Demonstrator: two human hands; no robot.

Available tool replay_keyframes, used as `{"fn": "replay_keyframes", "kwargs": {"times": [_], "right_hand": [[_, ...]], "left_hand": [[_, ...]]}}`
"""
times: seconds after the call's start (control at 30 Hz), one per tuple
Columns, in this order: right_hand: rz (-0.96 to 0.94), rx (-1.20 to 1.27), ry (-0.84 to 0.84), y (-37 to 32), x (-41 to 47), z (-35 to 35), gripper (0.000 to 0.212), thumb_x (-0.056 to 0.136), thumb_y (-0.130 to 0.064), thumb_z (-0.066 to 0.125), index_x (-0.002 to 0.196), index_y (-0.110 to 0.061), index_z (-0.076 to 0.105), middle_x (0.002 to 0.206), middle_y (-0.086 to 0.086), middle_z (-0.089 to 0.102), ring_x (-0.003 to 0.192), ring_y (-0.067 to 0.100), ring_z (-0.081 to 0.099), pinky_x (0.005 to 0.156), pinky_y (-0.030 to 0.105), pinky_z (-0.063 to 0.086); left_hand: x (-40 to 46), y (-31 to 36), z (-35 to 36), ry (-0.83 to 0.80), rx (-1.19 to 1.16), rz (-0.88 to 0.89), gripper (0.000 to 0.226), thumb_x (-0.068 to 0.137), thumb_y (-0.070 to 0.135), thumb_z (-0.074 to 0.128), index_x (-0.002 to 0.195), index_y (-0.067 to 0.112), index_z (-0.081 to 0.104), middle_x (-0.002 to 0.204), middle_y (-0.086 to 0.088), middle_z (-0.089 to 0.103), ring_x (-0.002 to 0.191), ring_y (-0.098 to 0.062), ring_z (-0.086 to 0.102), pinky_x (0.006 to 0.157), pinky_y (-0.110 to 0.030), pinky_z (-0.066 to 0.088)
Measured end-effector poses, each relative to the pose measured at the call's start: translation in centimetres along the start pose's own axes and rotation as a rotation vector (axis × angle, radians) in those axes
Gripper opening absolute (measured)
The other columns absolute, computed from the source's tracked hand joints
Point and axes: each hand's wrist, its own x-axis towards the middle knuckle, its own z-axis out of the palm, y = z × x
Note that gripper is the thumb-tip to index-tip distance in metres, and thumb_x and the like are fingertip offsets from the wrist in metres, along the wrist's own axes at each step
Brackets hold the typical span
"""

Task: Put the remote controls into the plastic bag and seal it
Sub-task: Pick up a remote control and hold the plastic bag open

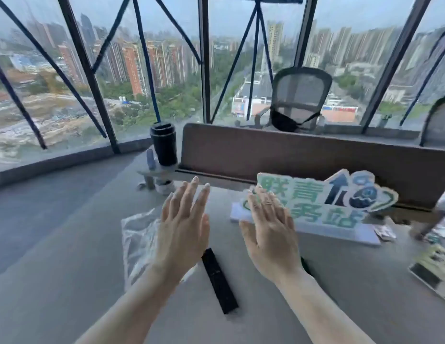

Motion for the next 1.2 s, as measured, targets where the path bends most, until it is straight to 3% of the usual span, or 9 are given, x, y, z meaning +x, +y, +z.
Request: {"fn": "replay_keyframes", "kwargs": {"times": [0.27,0.47,0.6,0.7,0.83,0.93,1.0,1.1,1.2], "right_hand": [[0.052,-0.063,-0.263,1.2,-10.8,11.8,0.074,0.091,-0.058,0.012,0.156,-0.023,0.015,0.165,-0.001,0.016,0.150,0.021,0.014,0.120,0.039,0.014],[0.184,-0.130,-0.266,0.7,-12.7,15.5,0.068,0.097,-0.054,0.033,0.152,-0.013,0.028,0.152,0.005,0.041,0.137,0.027,0.035,0.105,0.042,0.034],[0.284,-0.210,-0.281,-0.6,-12.3,16.6,0.053,0.093,-0.051,0.048,0.130,-0.013,0.051,0.133,0.009,0.055,0.123,0.029,0.048,0.095,0.039,0.040],[0.418,-0.079,-0.331,-0.7,-12.0,16.0,0.039,0.089,-0.044,0.057,0.114,-0.014,0.053,0.120,0.010,0.062,0.106,0.032,0.059,0.084,0.037,0.046],[0.471,0.058,-0.379,1.1,-12.8,14.5,0.027,0.091,-0.040,0.049,0.082,-0.015,0.044,0.095,0.011,0.065,0.079,0.030,0.053,0.067,0.035,0.040],[0.511,0.400,-0.331,2.1,-13.9,12.6,0.028,0.090,-0.029,0.052,0.068,-0.015,0.044,0.066,0.010,0.060,0.056,0.026,0.058,0.056,0.036,0.043],[0.533,0.649,-0.324,2.1,-14.6,10.4,0.025,0.093,-0.021,0.052,0.070,-0.012,0.046,0.061,0.011,0.054,0.037,0.014,0.047,0.042,0.026,0.032],[0.543,0.828,-0.390,1.7,-15.6,6.9,0.023,0.093,-0.024,0.052,0.073,-0.015,0.046,0.057,0.007,0.051,0.035,0.012,0.032,0.039,0.022,0.020],[0.582,0.885,-0.485,1.3,-15.8,4.9,0.025,0.092,-0.025,0.053,0.070,-0.020,0.043,0.052,0.001,0.044,0.040,0.012,0.025,0.043,0.024,0.014]], "left_hand": [[-14.0,-4.7,6.2,-0.086,0.045,-0.126,0.051,0.090,0.027,0.041,0.141,0.020,0.035,0.150,-0.010,0.038,0.137,-0.032,0.032,0.109,-0.047,0.031],[-18.5,-8.5,7.9,-0.153,0.067,-0.186,0.032,0.085,0.024,0.054,0.116,0.020,0.059,0.150,-0.012,0.038,0.138,-0.034,0.030,0.110,-0.048,0.028],[-18.3,-10.4,7.9,-0.202,0.107,-0.182,0.039,0.082,0.014,0.057,0.120,0.022,0.058,0.139,-0.007,0.053,0.129,-0.032,0.044,0.101,-0.045,0.038],[-16.8,-10.8,7.3,-0.196,0.125,-0.171,0.038,0.079,0.010,0.061,0.115,0.021,0.061,0.115,-0.004,0.069,0.107,-0.032,0.060,0.085,-0.040,0.047],[-15.7,-11.3,7.0,-0.227,0.162,-0.164,0.039,0.077,0.016,0.066,0.115,0.016,0.057,0.102,-0.007,0.070,0.094,-0.035,0.063,0.074,-0.041,0.050],[-15.4,-11.3,7.0,-0.266,0.189,-0.171,0.022,0.075,0.001,0.055,0.092,0.011,0.064,0.085,-0.009,0.069,0.079,-0.037,0.065,0.064,-0.042,0.053],[-15.0,-10.7,6.9,-0.254,0.164,-0.164,0.014,0.080,0.003,0.052,0.082,0.009,0.065,0.077,-0.010,0.064,0.071,-0.038,0.065,0.058,-0.040,0.050],[-14.7,-9.1,6.9,-0.199,0.049,-0.122,0.021,0.088,0.016,0.050,0.071,0.007,0.061,0.070,-0.007,0.052,0.063,-0.036,0.060,0.052,-0.031,0.036],[-14.6,-6.6,6.2,-0.141,-0.055,-0.081,0.023,0.089,0.018,0.050,0.071,0.007,0.059,0.070,-0.004,0.045,0.061,-0.036,0.056,0.050,-0.031,0.034]]}}
